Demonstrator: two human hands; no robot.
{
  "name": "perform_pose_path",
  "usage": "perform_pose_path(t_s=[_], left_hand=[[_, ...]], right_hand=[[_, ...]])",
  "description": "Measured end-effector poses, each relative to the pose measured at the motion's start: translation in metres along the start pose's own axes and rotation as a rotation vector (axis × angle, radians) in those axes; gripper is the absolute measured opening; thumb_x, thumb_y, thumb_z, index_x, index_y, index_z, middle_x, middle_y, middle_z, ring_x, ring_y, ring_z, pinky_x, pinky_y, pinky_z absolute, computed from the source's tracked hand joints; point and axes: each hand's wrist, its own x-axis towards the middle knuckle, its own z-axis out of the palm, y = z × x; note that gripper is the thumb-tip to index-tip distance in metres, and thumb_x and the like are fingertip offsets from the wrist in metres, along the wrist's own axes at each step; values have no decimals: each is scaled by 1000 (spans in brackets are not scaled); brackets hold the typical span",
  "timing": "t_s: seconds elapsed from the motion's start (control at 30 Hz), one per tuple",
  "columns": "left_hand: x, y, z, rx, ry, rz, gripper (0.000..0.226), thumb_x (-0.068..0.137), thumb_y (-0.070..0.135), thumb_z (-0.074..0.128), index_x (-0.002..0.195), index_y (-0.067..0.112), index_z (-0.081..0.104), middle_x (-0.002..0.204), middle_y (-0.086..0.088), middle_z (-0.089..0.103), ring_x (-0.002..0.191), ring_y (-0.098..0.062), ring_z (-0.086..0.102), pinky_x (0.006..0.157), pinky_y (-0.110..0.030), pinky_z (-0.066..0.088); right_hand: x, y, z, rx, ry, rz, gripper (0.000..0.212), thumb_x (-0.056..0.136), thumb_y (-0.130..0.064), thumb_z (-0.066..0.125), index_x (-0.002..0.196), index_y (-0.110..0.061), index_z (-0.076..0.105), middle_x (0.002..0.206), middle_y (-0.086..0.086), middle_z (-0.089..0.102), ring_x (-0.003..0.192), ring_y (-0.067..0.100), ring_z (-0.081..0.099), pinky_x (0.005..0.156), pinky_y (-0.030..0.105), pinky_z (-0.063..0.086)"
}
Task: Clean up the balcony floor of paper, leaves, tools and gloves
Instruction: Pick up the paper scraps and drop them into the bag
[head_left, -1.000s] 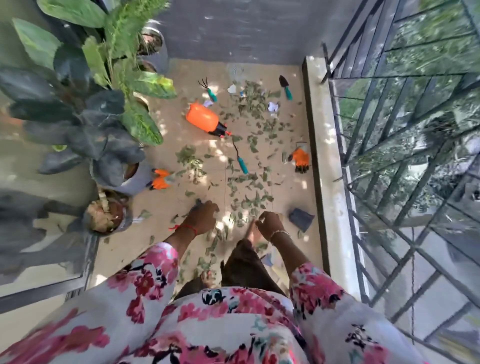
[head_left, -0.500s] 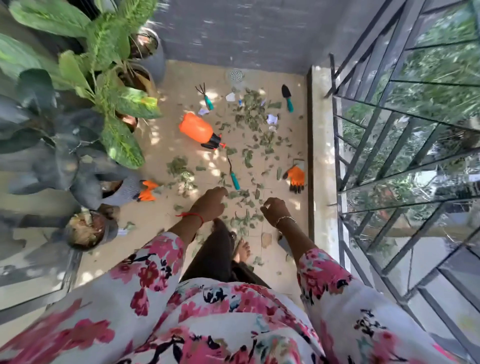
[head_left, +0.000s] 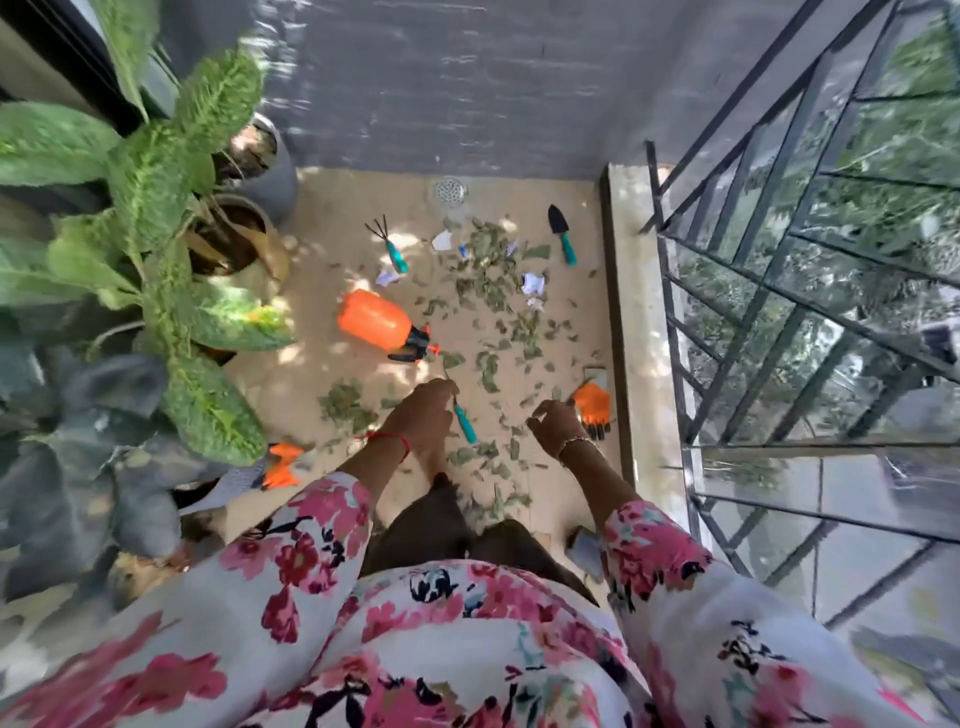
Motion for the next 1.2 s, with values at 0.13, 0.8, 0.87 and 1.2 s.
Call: perform_pose_path(t_s=[0.13,0.8,0.87,1.2], left_hand=[[47,0,-42,36,-57,5,47,93,7,48,139,3,38,145,-15,38,133,-29,36,107,-33,30],[340,90,-130,40,-76,-107,54,92,24,53,140,3,38,143,-20,40,132,-32,39,109,-37,29],[358,94,-122,43,-127,-104,48,97,15,48,139,-5,35,143,-28,36,131,-38,39,106,-40,33],[575,-12,-18,342,-144,-25,59,90,33,51,142,12,34,145,-9,36,131,-29,35,106,-43,31]], right_hand=[[42,-36,-27,38,30,1,29,91,-14,54,114,3,59,122,21,57,118,32,50,93,29,37],[323,-62,-162,28,2,10,47,88,-9,53,133,1,41,131,22,48,121,34,45,98,33,32],[344,-55,-162,0,-25,-13,52,87,-9,56,135,2,37,134,22,44,123,33,43,100,31,29],[583,-2,-64,-102,-143,26,70,83,-13,61,141,-3,24,128,24,44,116,39,46,93,39,37]])
